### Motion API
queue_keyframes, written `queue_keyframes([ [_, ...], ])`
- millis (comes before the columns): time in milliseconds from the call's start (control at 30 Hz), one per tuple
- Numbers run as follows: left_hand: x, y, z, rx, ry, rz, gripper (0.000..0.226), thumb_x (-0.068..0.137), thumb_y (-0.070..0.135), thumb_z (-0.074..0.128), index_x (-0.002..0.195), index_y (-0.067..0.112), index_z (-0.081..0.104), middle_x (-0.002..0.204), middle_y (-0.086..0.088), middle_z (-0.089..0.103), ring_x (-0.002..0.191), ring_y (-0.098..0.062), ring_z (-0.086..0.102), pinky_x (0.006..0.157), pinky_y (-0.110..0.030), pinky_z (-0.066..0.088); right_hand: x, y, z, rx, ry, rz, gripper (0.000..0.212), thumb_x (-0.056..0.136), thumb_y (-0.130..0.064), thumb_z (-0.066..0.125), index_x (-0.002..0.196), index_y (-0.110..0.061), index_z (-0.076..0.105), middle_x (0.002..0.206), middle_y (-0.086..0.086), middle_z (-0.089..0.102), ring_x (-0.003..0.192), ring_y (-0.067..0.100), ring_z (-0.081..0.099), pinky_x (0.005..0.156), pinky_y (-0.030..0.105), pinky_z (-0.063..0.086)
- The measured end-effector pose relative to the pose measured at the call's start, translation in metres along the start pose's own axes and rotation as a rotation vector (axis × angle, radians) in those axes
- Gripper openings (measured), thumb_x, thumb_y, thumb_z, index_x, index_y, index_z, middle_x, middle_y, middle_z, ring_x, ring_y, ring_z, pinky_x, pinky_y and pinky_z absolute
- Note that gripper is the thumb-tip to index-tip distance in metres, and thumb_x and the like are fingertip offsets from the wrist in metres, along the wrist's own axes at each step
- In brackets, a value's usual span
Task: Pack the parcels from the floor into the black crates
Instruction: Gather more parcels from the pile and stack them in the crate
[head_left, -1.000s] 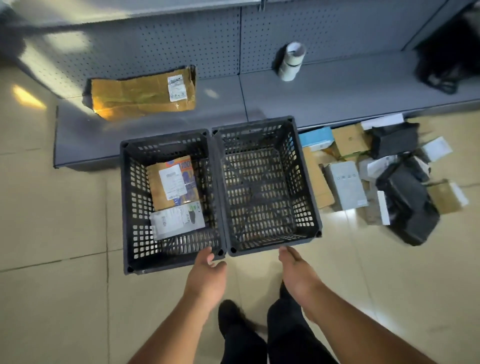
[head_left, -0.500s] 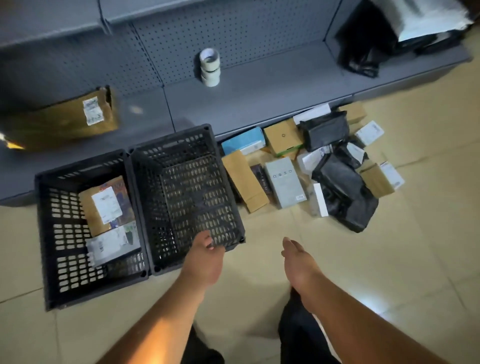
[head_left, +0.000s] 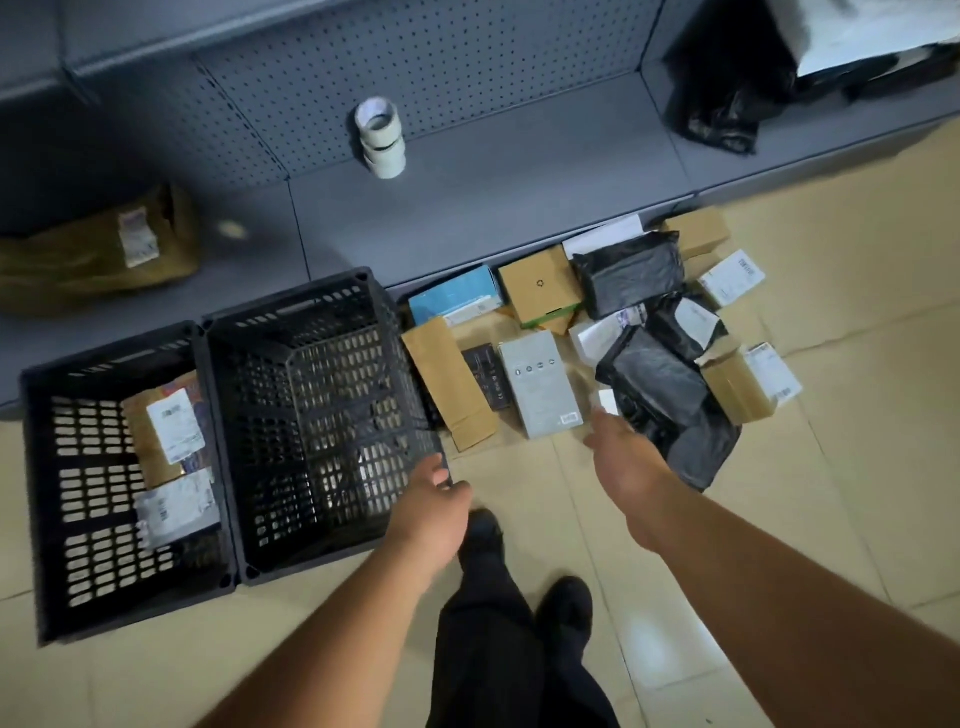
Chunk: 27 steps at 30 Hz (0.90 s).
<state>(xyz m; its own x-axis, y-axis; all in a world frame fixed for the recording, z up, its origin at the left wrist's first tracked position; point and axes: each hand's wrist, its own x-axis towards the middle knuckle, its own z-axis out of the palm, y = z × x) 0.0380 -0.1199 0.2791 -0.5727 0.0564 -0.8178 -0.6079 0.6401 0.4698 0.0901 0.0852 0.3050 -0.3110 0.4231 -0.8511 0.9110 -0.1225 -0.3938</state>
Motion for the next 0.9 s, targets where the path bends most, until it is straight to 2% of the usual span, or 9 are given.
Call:
queue_keyframes([
  [100, 0.029, 0.020, 0.002, -0.022, 0.002, -0.002, 0.053, 0.101, 0.021, 0.055, 0.152, 0.027, 0.039, 0.151, 0.006, 0.051, 0.110, -0.013, 0.052, 0.091, -0.028, 0.039, 0.021, -0.022, 0.004, -0.051, -0.019, -0.094, 0.054, 0.106, -0.044, 0.026, 0.145, -0.011, 0.047, 0.147, 0.013, 0.049, 0.135, 0.032, 0.045, 0.112, 0.045, 0.037],
  [200, 0.067, 0.041, 0.000, -0.011, -0.006, 0.015, 0.043, 0.101, 0.019, 0.056, 0.141, 0.032, 0.047, 0.149, 0.006, 0.054, 0.109, -0.013, 0.053, 0.091, -0.027, 0.039, 0.050, -0.048, 0.009, -0.017, -0.005, -0.054, 0.053, 0.105, -0.045, 0.032, 0.140, -0.010, 0.051, 0.142, 0.015, 0.054, 0.131, 0.033, 0.050, 0.111, 0.049, 0.039],
  [300, 0.112, 0.066, -0.008, 0.007, -0.014, -0.014, 0.058, 0.101, 0.019, 0.055, 0.155, 0.024, 0.036, 0.154, 0.002, 0.049, 0.119, -0.017, 0.054, 0.093, -0.027, 0.040, 0.082, -0.078, 0.015, 0.058, -0.011, -0.009, 0.054, 0.104, -0.047, 0.037, 0.139, -0.008, 0.053, 0.140, 0.016, 0.056, 0.130, 0.034, 0.053, 0.110, 0.051, 0.040],
  [433, 0.169, 0.088, -0.024, 0.020, -0.010, -0.020, 0.061, 0.100, 0.022, 0.056, 0.157, 0.024, 0.034, 0.153, 0.004, 0.050, 0.109, -0.012, 0.054, 0.064, -0.013, 0.044, 0.122, -0.108, 0.029, -0.030, -0.032, -0.019, 0.056, 0.105, -0.047, 0.034, 0.139, -0.006, 0.051, 0.140, 0.019, 0.055, 0.129, 0.037, 0.052, 0.110, 0.054, 0.039],
  [467, 0.180, 0.092, -0.028, 0.025, -0.015, -0.023, 0.062, 0.100, 0.022, 0.056, 0.157, 0.024, 0.034, 0.153, 0.003, 0.050, 0.110, -0.013, 0.055, 0.064, -0.014, 0.044, 0.131, -0.114, 0.032, -0.049, -0.031, -0.026, 0.055, 0.105, -0.046, 0.033, 0.139, -0.006, 0.052, 0.139, 0.020, 0.055, 0.128, 0.037, 0.052, 0.110, 0.054, 0.039],
  [567, 0.211, 0.103, -0.037, 0.029, -0.004, -0.036, 0.062, 0.099, 0.022, 0.058, 0.156, 0.023, 0.036, 0.152, 0.000, 0.052, 0.126, -0.020, 0.056, 0.097, -0.029, 0.049, 0.159, -0.130, 0.041, -0.142, -0.062, -0.042, 0.053, 0.107, -0.040, 0.028, 0.142, -0.006, 0.047, 0.142, 0.022, 0.051, 0.131, 0.039, 0.049, 0.111, 0.055, 0.036],
  [633, 0.230, 0.109, -0.039, 0.023, -0.014, -0.050, 0.061, 0.099, 0.021, 0.057, 0.156, 0.022, 0.036, 0.153, -0.001, 0.051, 0.131, -0.023, 0.054, 0.109, -0.036, 0.045, 0.179, -0.141, 0.045, -0.195, -0.099, -0.052, 0.050, 0.109, -0.035, 0.025, 0.148, -0.008, 0.041, 0.147, 0.022, 0.046, 0.135, 0.039, 0.044, 0.113, 0.055, 0.033],
  [767, 0.265, 0.121, -0.039, 0.102, 0.014, -0.011, 0.059, 0.101, 0.025, 0.057, 0.156, 0.022, 0.036, 0.155, 0.001, 0.048, 0.130, -0.022, 0.055, 0.092, -0.026, 0.043, 0.221, -0.166, 0.047, -0.246, -0.070, -0.082, 0.056, 0.108, -0.043, 0.024, 0.148, -0.008, 0.042, 0.148, 0.021, 0.047, 0.136, 0.038, 0.045, 0.114, 0.055, 0.034],
  [900, 0.297, 0.129, -0.035, 0.144, 0.072, -0.003, 0.054, 0.101, 0.028, 0.056, 0.152, 0.022, 0.041, 0.153, 0.000, 0.051, 0.123, -0.023, 0.059, 0.097, -0.030, 0.049, 0.259, -0.186, 0.052, -0.276, -0.089, -0.070, 0.046, 0.110, -0.022, 0.024, 0.151, -0.006, 0.036, 0.150, 0.024, 0.043, 0.136, 0.041, 0.043, 0.112, 0.055, 0.034],
])
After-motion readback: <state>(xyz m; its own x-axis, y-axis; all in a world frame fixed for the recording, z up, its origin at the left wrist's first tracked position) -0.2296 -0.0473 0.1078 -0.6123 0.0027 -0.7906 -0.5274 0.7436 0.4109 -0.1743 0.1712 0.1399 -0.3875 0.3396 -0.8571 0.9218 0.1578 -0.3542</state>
